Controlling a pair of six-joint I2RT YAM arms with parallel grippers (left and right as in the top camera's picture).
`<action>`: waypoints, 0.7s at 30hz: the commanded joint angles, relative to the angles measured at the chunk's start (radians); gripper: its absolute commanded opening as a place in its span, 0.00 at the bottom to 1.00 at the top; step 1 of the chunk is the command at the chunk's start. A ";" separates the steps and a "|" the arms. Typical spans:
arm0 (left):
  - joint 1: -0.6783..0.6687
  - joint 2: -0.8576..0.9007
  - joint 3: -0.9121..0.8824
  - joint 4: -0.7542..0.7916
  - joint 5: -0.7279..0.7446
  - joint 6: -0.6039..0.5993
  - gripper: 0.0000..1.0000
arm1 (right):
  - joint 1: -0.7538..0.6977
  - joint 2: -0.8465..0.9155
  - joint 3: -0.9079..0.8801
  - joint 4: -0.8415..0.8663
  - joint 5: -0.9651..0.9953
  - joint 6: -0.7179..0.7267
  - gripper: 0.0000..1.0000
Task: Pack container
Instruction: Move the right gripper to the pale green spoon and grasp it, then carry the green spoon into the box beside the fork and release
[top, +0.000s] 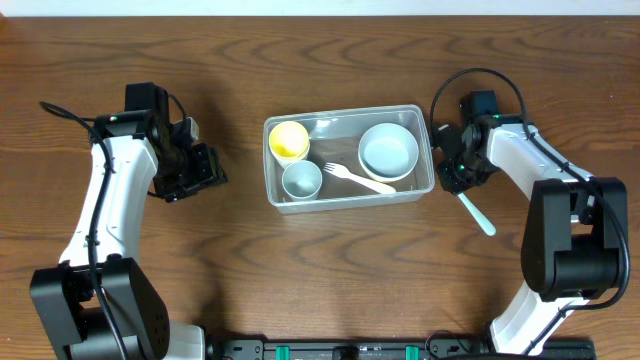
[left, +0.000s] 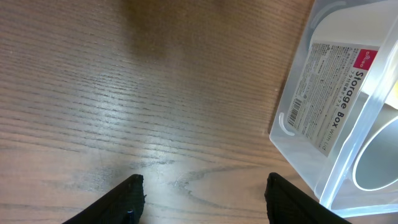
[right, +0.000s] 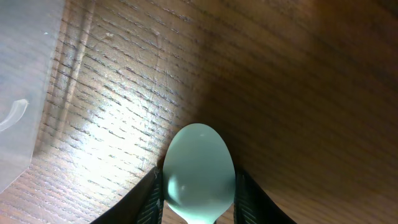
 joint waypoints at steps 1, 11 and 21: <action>0.002 -0.001 0.009 -0.002 0.011 0.014 0.63 | 0.018 0.023 -0.026 -0.001 -0.060 -0.007 0.18; 0.002 -0.001 0.009 -0.003 -0.014 0.014 0.63 | 0.015 -0.007 0.013 0.002 -0.060 0.159 0.01; 0.002 -0.001 0.009 -0.002 -0.014 0.014 0.63 | 0.030 -0.201 0.214 -0.076 -0.041 0.176 0.01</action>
